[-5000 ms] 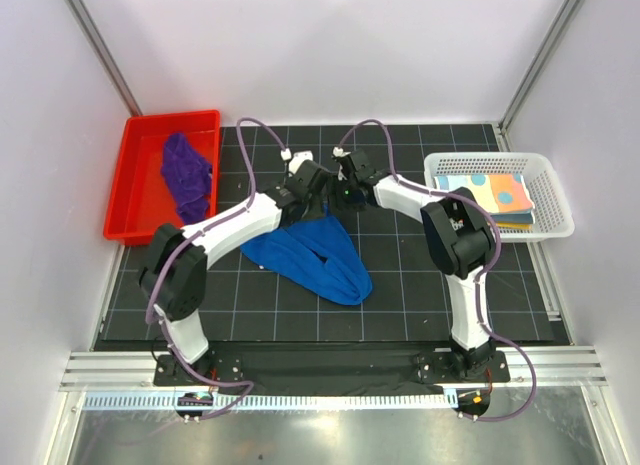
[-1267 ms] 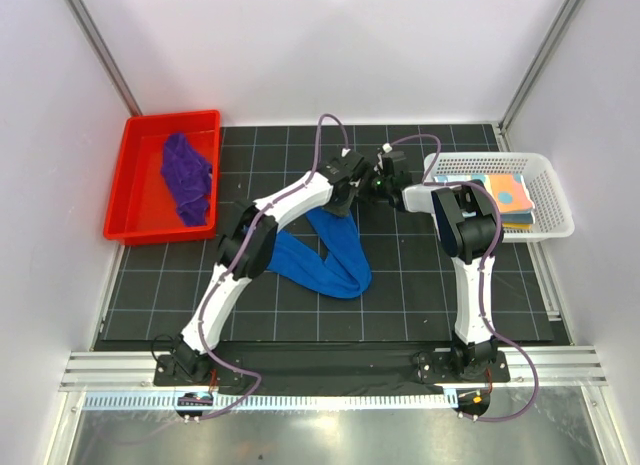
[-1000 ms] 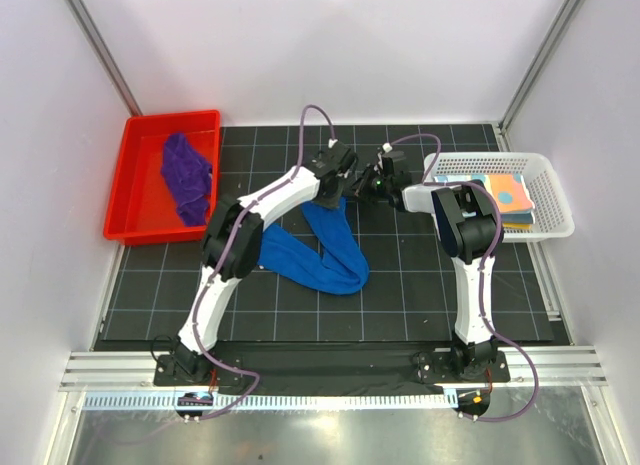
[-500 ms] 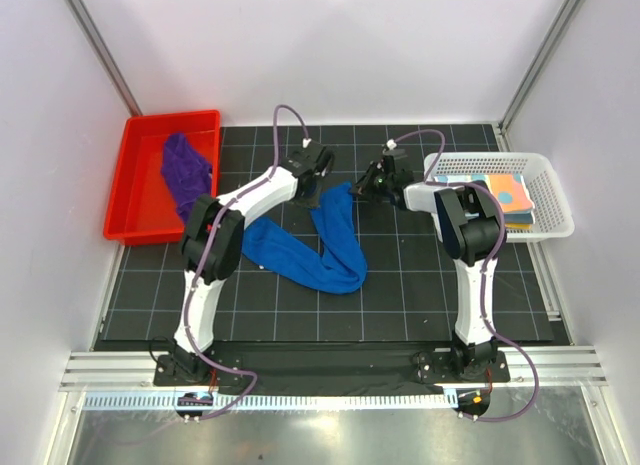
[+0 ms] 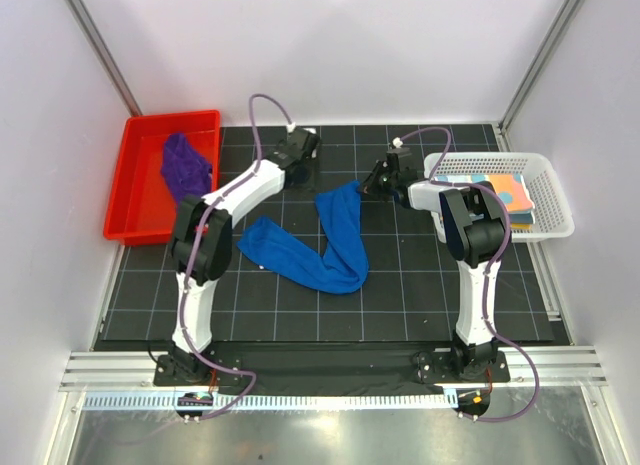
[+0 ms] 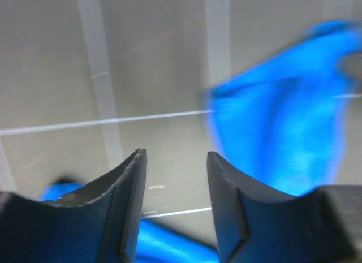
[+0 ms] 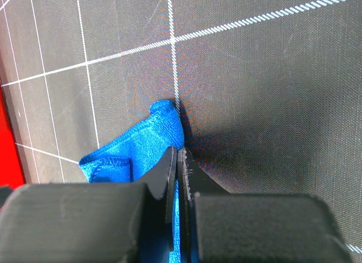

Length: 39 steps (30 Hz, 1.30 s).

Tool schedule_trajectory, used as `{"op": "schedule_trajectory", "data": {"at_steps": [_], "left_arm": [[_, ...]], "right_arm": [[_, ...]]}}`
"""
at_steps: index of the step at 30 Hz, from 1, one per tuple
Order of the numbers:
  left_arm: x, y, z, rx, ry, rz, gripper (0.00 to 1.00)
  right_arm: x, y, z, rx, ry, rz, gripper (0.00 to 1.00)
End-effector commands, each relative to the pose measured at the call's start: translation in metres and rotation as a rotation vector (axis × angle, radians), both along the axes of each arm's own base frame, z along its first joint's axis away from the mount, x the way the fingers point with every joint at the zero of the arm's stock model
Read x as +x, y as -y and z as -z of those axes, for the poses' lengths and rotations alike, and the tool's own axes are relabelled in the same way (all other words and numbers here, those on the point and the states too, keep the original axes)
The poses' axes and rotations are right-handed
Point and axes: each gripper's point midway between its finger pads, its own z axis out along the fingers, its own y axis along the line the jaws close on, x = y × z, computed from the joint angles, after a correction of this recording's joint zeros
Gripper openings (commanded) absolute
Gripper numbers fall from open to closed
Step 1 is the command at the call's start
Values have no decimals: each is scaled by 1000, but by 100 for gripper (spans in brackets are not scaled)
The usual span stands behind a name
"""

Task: Fold and stack the towels
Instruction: Flatten out the crumpled towel

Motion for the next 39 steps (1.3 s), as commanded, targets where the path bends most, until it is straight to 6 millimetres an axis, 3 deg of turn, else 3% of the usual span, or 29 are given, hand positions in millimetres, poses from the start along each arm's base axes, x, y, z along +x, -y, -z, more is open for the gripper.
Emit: {"op": "schedule_trajectory", "data": {"at_steps": [1,5,12,17,22,39], "left_arm": [[18,60,-44,-113,123,39,54],[21,80,-37,-59,130,55,65],[33,98,-19,-19,141,79,65],[42,109,-18,-13,165,101,62],[42,113,-3,-9,141,110,56],[40,108,7,28,117,117,39]], "right_arm": [[-18,24,29,-110,-89,36,1],[-18,22,28,-103,-88,32,1],[-17,20,27,-97,-85,27,1],[-17,19,30,-96,-91,27,1],[-16,20,30,-95,-89,26,1],[-17,19,31,-95,-91,23,1]]}}
